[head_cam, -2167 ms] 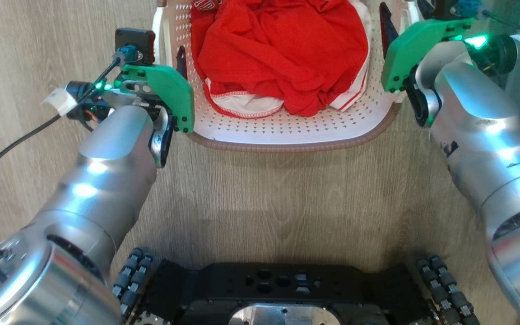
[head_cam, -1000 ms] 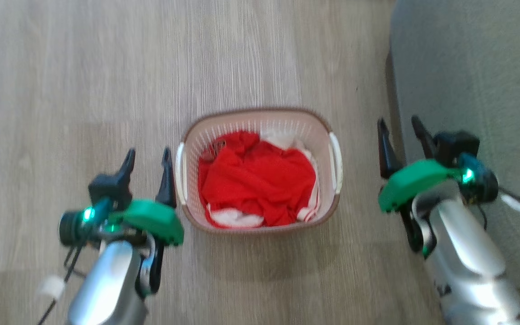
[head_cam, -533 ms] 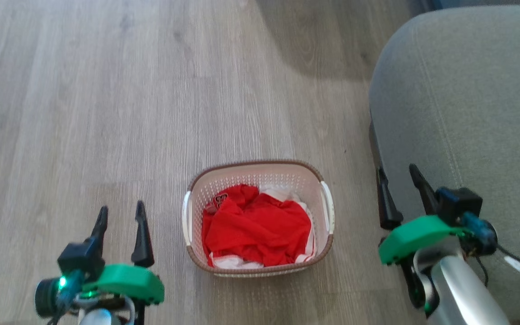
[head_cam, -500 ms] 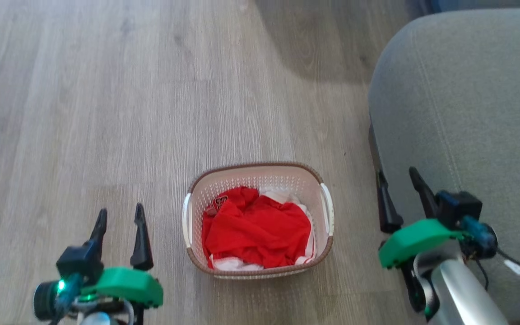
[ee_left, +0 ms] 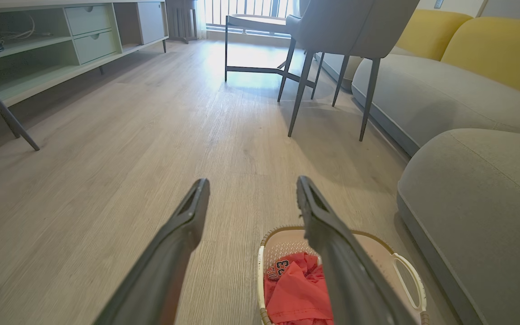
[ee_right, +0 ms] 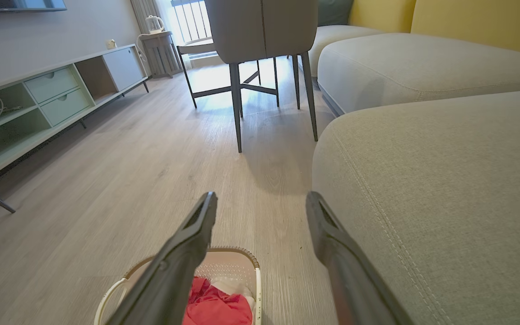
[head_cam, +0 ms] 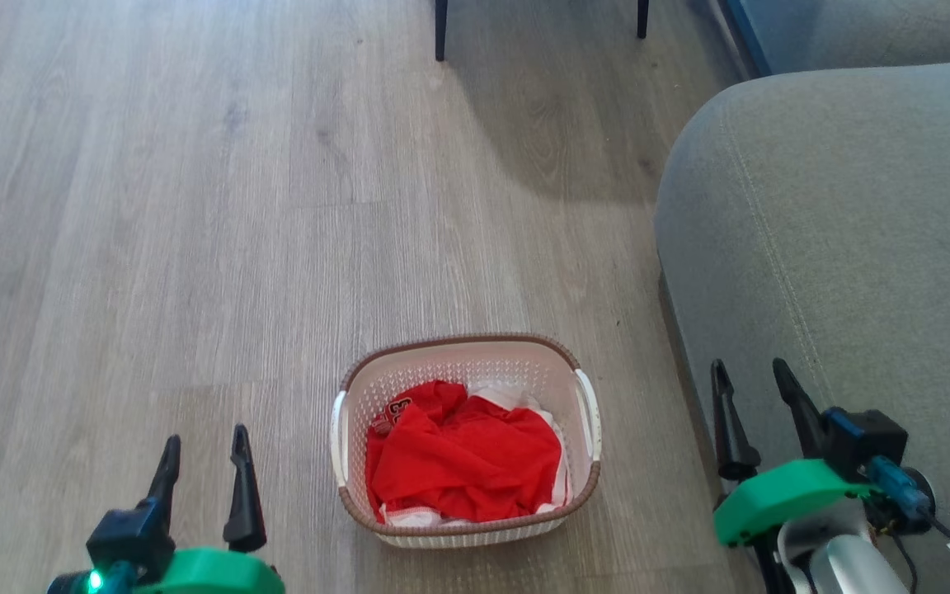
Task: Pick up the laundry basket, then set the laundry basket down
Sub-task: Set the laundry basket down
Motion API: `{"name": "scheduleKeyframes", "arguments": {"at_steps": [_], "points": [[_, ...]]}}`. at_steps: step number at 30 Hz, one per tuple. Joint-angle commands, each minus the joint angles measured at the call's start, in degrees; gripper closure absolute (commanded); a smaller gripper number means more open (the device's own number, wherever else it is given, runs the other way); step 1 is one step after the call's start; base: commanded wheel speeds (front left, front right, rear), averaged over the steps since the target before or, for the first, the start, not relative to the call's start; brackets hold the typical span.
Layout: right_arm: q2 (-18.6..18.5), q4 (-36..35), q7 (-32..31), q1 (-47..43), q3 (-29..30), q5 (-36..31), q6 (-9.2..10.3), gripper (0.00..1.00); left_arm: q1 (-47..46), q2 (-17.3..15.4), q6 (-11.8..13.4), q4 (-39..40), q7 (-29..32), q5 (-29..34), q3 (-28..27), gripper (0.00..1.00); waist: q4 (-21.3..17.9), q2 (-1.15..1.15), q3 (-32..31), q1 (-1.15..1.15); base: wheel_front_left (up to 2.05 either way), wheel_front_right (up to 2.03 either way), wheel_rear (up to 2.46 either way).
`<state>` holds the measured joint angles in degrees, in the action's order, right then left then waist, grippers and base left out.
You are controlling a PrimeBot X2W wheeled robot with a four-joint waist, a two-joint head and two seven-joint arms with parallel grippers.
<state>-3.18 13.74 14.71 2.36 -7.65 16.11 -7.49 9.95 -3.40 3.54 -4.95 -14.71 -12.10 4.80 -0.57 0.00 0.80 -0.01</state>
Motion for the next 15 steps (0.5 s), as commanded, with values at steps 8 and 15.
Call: {"name": "scheduleKeyframes", "arguments": {"at_steps": [8,15], "points": [[0.30,-2.49,0.29,-0.07,-0.90,-0.92,0.00,0.00,-0.36,0.40,-0.21,2.27,-0.29,0.76,-3.00,0.00,-0.56,0.00,-1.37,0.01,0.00,0.00,0.00],[0.30,-2.63,0.29,-0.48,-0.44,-1.42,0.00,0.00,0.20,0.46,-0.62,1.88,-0.29,0.64,-3.26,0.00,-1.01,0.00,-1.96,0.01,0.00,0.00,0.00]]}}
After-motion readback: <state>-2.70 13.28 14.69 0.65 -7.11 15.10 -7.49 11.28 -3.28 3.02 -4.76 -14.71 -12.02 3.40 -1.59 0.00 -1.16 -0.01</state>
